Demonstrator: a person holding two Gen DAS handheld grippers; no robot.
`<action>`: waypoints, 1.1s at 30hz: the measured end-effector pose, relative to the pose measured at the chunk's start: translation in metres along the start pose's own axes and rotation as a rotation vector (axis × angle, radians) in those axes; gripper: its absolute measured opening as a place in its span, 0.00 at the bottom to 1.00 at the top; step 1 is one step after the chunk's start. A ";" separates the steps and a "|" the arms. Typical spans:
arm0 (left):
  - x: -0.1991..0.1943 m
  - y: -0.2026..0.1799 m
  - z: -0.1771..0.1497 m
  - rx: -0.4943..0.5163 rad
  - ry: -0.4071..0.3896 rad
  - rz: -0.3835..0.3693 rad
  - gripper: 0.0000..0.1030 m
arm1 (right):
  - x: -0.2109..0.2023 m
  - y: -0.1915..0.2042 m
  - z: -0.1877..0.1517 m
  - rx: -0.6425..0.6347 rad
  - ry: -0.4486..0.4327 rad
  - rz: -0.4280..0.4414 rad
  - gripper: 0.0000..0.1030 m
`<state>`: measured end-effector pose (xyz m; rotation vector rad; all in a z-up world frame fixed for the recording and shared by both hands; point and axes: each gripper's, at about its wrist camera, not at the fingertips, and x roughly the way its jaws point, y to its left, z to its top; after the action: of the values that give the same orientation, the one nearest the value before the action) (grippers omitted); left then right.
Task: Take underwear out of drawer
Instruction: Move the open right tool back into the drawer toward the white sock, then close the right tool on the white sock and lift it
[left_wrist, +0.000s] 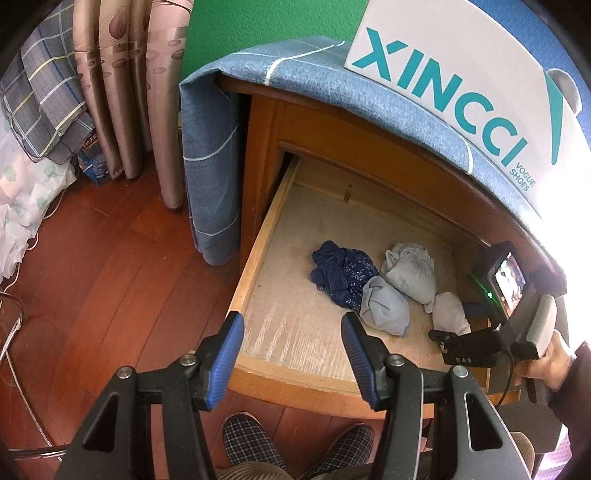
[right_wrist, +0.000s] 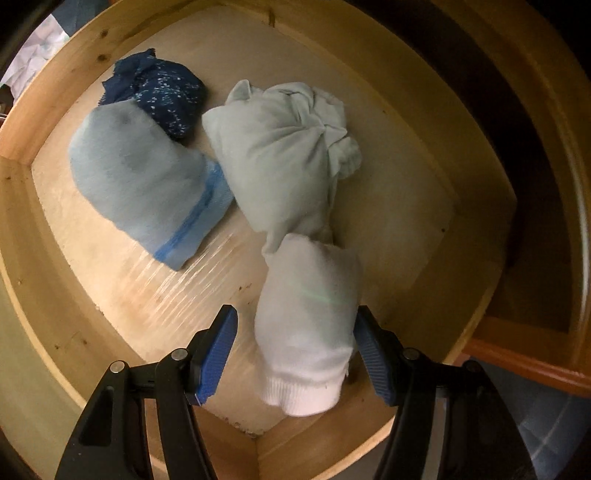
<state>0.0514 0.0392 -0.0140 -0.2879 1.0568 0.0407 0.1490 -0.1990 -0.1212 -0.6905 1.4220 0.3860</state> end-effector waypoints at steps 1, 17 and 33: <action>0.000 0.000 0.000 0.000 0.002 0.000 0.54 | 0.002 -0.001 0.000 0.002 0.003 0.005 0.60; 0.005 -0.005 0.000 0.017 0.011 0.013 0.54 | 0.009 -0.031 -0.010 0.073 0.045 0.095 0.43; 0.010 -0.015 -0.004 0.083 0.038 0.010 0.54 | -0.070 -0.029 -0.067 0.254 -0.089 0.107 0.42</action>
<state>0.0552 0.0230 -0.0218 -0.2089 1.0953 0.0008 0.1065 -0.2531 -0.0465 -0.3882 1.3969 0.3085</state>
